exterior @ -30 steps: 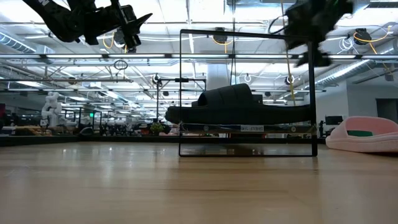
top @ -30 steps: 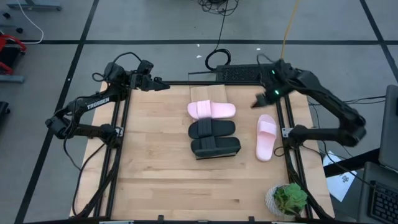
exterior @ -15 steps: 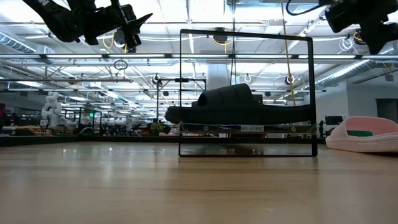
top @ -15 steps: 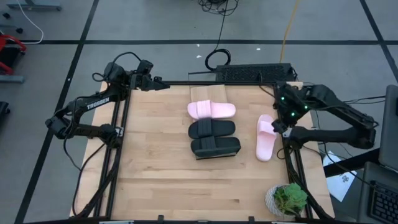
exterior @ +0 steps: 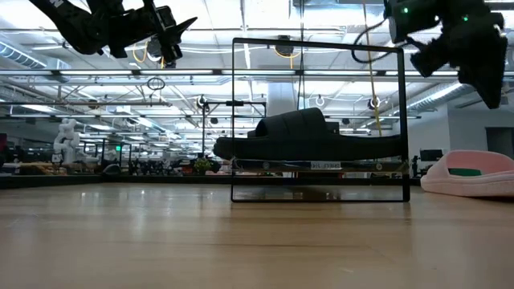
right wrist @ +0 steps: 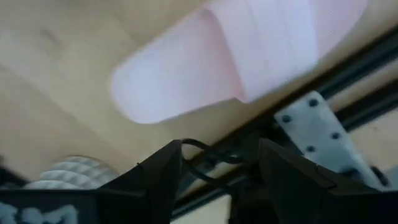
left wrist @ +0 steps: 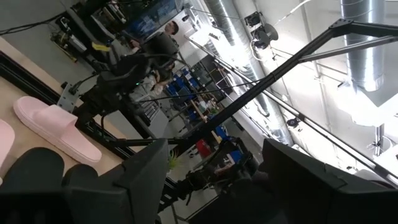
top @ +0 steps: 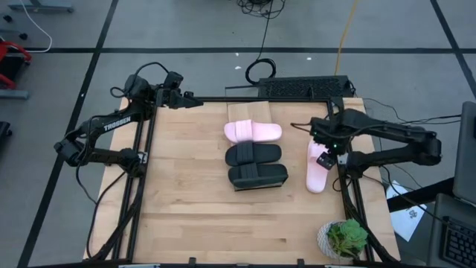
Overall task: Pick and place slides into the shelf
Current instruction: Put the pink slide on the shelf
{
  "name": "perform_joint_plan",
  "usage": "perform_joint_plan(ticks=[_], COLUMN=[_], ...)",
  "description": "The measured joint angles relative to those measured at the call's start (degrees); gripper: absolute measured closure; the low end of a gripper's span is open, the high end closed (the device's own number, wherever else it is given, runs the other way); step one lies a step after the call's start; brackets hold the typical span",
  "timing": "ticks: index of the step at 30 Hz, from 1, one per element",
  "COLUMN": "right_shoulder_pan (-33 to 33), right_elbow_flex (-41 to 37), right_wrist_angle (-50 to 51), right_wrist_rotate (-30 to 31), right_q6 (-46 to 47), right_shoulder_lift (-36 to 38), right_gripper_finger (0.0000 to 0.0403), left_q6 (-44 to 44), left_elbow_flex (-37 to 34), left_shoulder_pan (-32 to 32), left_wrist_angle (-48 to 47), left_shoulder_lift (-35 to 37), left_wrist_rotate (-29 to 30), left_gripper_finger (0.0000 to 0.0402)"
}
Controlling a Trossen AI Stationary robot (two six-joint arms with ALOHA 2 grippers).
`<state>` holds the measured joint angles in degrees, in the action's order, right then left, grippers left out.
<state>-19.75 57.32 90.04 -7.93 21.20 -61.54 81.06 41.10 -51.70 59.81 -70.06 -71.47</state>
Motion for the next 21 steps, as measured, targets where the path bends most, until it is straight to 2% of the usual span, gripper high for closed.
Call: perform_joint_plan(ticks=[5,12,18,21], right_shoulder_pan=[0.0,-0.9,-6.6,-11.4], right_elbow_flex=[-3.3,-3.7,-3.7,-3.7], right_wrist_angle=[-1.8,-10.2,-11.2,-11.5], right_wrist_rotate=[5.6,12.1,12.1,8.2], right_q6=[-1.7,-8.0,-16.6,-20.8], right_shoulder_lift=[0.0,0.0,-0.2,-0.2], right_gripper_finger=[0.0200,0.0200,0.0200,0.0200], left_q6=[0.0,0.3,0.5,0.4], left_elbow_flex=[0.0,0.0,0.0,0.0], left_shoulder_pan=[0.0,0.0,0.2,0.7], left_wrist_angle=[0.0,0.0,0.0,0.0], left_shoulder_lift=[0.0,0.0,0.0,0.0], left_wrist_rotate=[0.0,1.1,1.8,2.7], left_gripper_finger=[0.0142,0.0142,0.0142,0.0142])
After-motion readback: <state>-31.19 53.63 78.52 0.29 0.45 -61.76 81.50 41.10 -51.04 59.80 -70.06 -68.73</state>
